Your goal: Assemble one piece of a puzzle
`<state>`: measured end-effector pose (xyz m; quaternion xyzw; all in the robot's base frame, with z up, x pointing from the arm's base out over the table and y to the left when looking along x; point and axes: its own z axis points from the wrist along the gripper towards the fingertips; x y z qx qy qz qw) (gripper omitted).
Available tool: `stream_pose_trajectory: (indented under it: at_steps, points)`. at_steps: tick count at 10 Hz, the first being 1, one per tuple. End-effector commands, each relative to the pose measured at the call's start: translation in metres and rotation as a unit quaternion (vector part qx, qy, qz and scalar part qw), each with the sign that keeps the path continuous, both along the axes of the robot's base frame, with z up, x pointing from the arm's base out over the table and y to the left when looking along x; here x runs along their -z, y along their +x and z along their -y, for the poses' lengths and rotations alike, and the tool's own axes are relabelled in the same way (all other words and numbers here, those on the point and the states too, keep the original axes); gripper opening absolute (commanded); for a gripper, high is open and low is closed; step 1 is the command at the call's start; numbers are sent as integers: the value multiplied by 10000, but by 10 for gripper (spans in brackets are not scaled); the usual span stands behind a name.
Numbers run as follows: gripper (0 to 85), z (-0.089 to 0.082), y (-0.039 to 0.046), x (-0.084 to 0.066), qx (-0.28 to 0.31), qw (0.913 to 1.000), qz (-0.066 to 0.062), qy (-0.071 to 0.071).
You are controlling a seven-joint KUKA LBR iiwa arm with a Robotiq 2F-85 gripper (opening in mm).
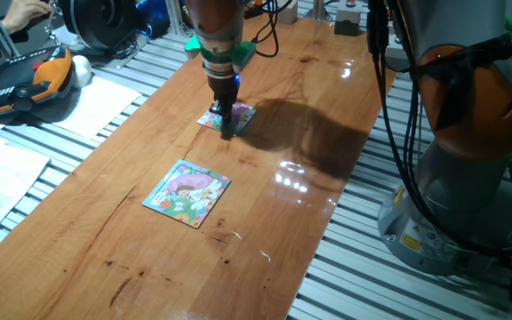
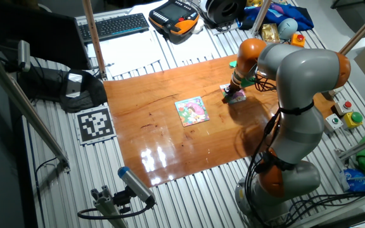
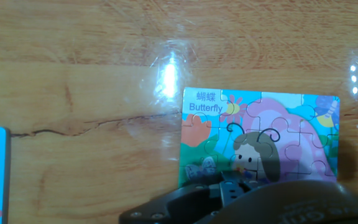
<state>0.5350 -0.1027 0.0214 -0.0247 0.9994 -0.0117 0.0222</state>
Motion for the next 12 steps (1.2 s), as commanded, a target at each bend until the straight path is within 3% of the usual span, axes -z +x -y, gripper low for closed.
stream_pose_trajectory:
  at_steps: [1, 12]
  points:
    - [0, -7, -22, 18, -19, 10000, -8, -27]
    - [0, -39, -61, -14, -57, 10000, -1, -21]
